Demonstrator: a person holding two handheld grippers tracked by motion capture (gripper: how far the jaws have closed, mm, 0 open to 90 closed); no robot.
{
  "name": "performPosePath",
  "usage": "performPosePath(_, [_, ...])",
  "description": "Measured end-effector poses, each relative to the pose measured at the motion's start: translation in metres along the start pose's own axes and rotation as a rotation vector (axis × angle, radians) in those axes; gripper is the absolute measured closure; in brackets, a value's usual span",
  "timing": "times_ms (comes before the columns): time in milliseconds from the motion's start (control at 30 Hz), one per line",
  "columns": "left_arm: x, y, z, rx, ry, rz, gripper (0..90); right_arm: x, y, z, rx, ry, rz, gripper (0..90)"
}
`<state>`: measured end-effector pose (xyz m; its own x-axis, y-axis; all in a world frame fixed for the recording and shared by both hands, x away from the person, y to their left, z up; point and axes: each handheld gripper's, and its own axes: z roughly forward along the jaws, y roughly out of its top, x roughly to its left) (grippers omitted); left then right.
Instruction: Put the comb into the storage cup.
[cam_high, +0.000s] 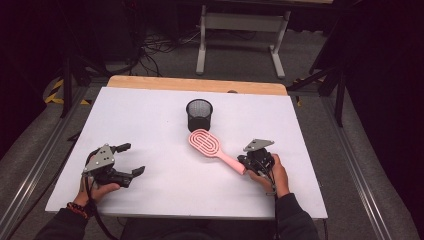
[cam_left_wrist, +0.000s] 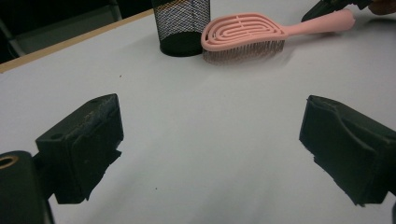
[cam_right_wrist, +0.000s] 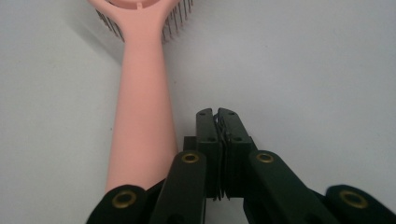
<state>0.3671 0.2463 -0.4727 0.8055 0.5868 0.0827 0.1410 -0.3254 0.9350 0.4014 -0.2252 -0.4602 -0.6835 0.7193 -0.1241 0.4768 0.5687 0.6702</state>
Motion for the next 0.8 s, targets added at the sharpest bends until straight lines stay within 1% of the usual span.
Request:
performPosePath(300, [0.000, 0.000, 0.000, 0.003, -0.002, 0.004, 6.9, -0.004, -0.010, -0.009, 0.009, 0.009, 0.006, 87.3])
performPosePath(500, [0.000, 0.000, 0.000, 0.004, 0.000, 0.008, 6.9, -0.006, -0.015, -0.016, 0.020, 0.003, 0.002, 86.7])
performPosePath(567, [0.000, 0.000, 0.000, 0.002, -0.001, 0.009, 6.9, -0.008, -0.016, -0.019, 0.016, -0.006, 0.001, 86.1])
performPosePath(633, [-0.001, 0.001, 0.000, 0.007, 0.002, 0.013, 6.9, -0.012, -0.016, -0.025, -0.001, -0.010, 0.018, 85.1])
performPosePath(700, [-0.001, 0.001, 0.000, 0.010, 0.002, 0.015, 6.9, -0.015, -0.015, -0.031, -0.022, -0.011, 0.029, 82.6])
performPosePath(767, [-0.001, 0.001, 0.000, 0.016, 0.002, 0.017, 6.9, -0.017, -0.011, -0.037, -0.032, -0.013, 0.029, 77.4])
performPosePath(800, [-0.001, 0.001, 0.000, 0.016, 0.003, 0.018, 6.9, -0.018, -0.007, -0.040, -0.033, -0.005, 0.026, 71.4])
